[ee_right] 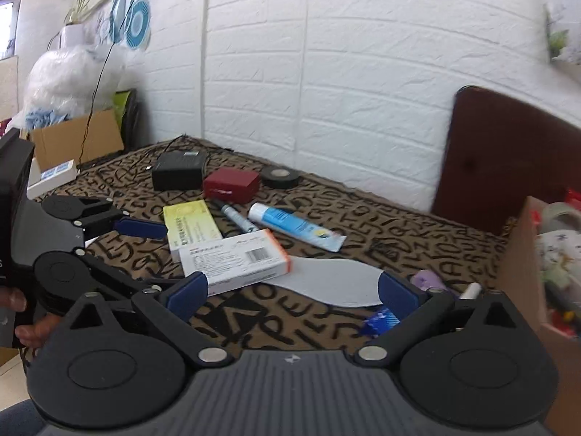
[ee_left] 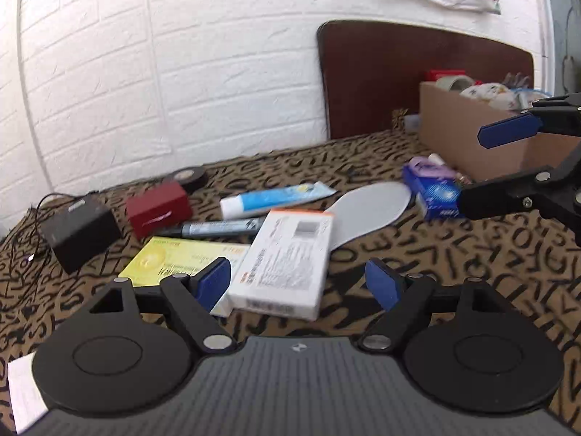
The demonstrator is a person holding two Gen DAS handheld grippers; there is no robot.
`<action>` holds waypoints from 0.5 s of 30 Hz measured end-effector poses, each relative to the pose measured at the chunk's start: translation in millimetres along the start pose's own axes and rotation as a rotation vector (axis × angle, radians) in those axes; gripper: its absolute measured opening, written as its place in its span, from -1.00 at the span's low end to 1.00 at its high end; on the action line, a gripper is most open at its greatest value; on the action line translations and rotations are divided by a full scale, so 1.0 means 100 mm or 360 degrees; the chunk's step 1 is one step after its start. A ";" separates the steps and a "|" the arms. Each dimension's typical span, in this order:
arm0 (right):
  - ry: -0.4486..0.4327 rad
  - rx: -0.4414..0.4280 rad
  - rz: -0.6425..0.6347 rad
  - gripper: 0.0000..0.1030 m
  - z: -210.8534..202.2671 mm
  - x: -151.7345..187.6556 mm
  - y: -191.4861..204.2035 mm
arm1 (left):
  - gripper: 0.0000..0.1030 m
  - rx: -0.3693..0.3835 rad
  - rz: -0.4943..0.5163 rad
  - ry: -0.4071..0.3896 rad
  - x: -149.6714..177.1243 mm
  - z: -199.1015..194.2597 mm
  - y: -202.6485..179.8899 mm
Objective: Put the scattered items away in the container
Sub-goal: 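Bring both grippers back over the table items, then grasp the white medicine box with the left gripper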
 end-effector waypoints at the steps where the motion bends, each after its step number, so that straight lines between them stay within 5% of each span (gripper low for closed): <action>1: 0.0006 -0.0008 0.0003 0.98 0.02 0.00 0.02 | 0.61 -0.0007 0.0014 0.0013 0.04 0.03 0.03; 6: 0.0010 -0.0025 0.0009 0.99 -0.02 0.01 0.05 | 0.62 -0.0015 0.0146 0.0100 0.13 0.27 -0.01; 11: 0.0037 -0.0033 0.0026 1.00 0.04 0.10 0.06 | 1.00 -0.0032 0.0228 0.0146 0.24 0.42 -0.04; 15: 0.0054 -0.0048 0.0048 1.00 0.08 0.15 0.06 | 1.00 0.0118 0.0227 0.0193 0.24 0.49 -0.11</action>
Point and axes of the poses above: each gripper's, at about its wrist camera, not at the fingertips, and z roughly the way its jaws point, y to its left, x to its underside, the point moved 9 cm from there along z, roughly the way its jaws point, and after that the axes turned 4 degrees about -z, right-handed, at the moved point
